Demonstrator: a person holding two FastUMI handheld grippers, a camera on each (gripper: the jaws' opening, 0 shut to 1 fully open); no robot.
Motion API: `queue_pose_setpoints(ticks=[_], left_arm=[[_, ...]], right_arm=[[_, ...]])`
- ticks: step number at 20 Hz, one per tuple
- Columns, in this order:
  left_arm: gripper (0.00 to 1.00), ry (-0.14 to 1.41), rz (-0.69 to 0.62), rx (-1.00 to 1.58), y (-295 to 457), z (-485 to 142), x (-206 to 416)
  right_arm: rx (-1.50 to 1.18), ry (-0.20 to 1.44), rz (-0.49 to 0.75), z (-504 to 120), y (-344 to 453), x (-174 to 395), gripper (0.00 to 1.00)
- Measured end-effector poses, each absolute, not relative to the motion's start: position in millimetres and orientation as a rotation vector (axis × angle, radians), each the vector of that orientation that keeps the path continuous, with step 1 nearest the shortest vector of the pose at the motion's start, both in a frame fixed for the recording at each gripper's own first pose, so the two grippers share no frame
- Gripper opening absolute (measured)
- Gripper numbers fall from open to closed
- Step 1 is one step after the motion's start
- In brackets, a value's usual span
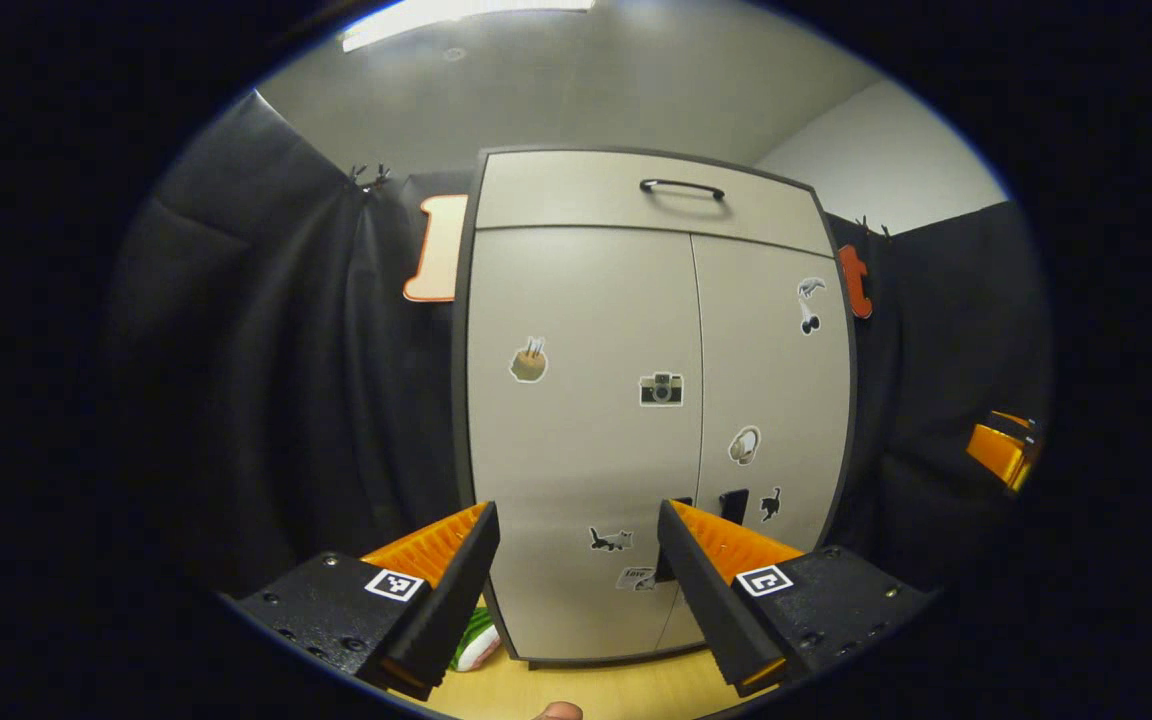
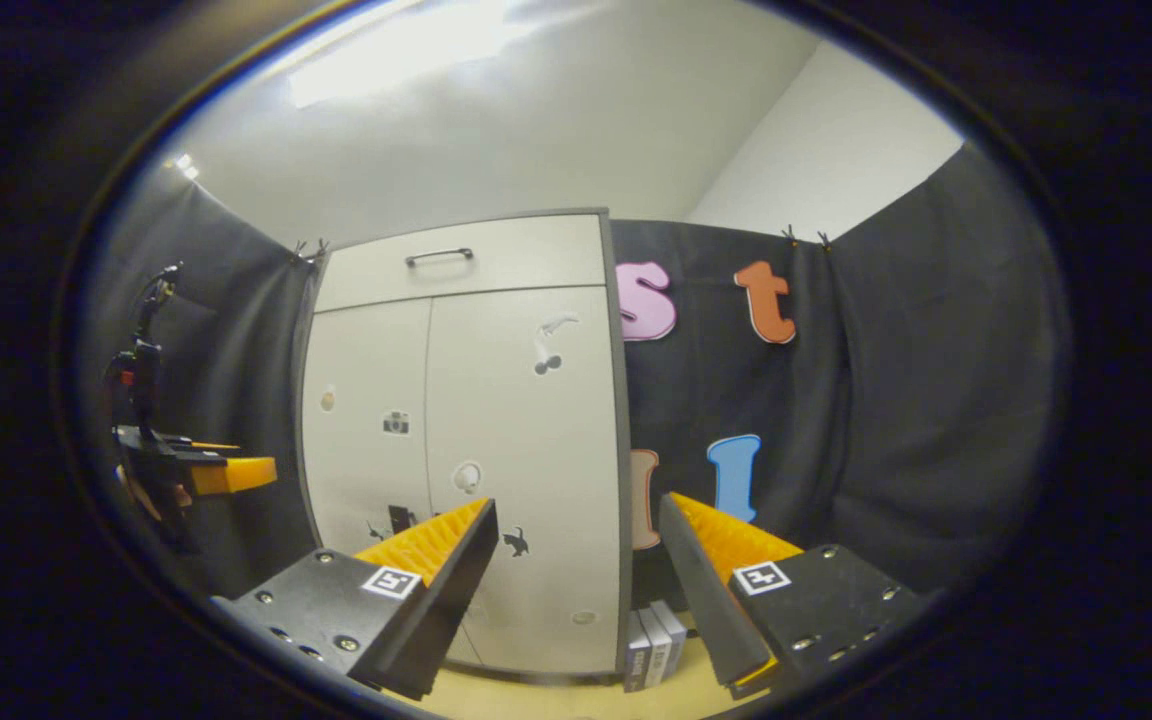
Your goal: Grab one shoe with the right hand and put it into the shoe cabinet, grab the other shoe with the left hand and put it into the shoe cabinet; then close the right door with the right hand and the left door with the left hand.
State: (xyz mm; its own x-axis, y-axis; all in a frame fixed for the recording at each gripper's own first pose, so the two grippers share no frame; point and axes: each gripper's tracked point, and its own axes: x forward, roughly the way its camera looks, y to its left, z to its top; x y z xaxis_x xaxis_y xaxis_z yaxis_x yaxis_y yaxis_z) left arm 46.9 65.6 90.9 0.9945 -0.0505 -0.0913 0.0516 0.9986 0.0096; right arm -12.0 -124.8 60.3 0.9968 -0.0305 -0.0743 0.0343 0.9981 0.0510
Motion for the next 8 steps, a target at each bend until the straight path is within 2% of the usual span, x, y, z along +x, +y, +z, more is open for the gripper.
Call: queue_pose_setpoints(ticks=[6,8], left_arm=[[0.99,0.039,-0.004,-0.009,88,116,3],[0.97,0.032,0.000,-0.011,92,118,-3]], right_arm=[[0.115,0.063,0.029,70,-89,-10,0.98],[0.119,0.063,0.036,71,-82,-10,0.98]])
